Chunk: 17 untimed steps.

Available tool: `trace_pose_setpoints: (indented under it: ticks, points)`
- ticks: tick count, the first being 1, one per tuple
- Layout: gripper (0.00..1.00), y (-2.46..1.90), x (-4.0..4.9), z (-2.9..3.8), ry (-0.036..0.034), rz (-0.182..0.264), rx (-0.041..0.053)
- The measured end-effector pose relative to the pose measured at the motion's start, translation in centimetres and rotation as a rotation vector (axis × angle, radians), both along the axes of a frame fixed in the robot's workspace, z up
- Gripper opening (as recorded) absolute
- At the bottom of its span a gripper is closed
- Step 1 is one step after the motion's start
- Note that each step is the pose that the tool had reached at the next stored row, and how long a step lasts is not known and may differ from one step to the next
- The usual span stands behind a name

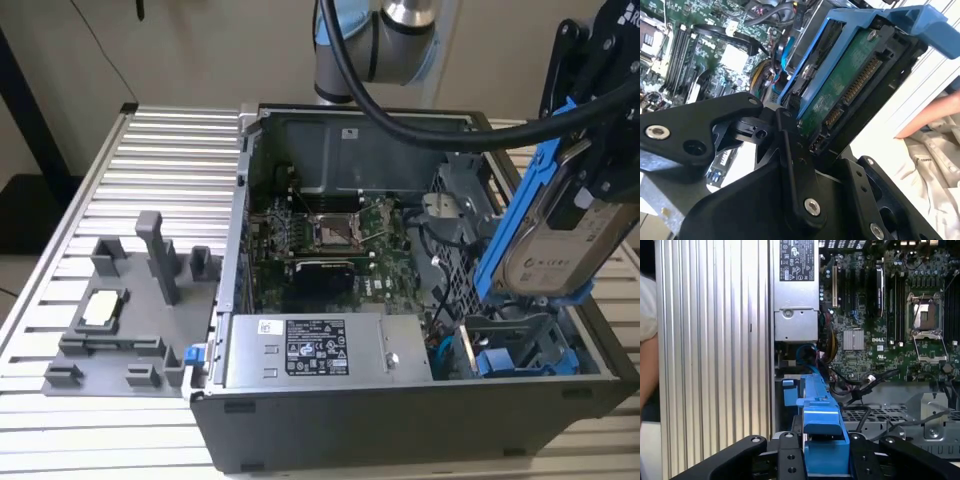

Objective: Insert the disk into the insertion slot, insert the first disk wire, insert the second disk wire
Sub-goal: 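Insert the disk into the insertion slot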

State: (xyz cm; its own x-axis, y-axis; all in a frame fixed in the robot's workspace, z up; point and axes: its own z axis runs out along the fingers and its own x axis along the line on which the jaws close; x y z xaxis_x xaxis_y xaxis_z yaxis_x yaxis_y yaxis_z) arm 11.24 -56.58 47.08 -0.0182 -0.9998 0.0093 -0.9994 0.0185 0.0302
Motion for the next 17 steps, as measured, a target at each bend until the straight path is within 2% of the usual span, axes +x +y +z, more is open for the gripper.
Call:
trace_pose_setpoints:
  ticks: [12,17]
  points:
    - [0.33,-0.61,0.14,-1.08,-0.0004,0.000,-0.0011]
    - [0.33,-0.66,0.17,-1.70,-0.0006,0.000,-0.0031]
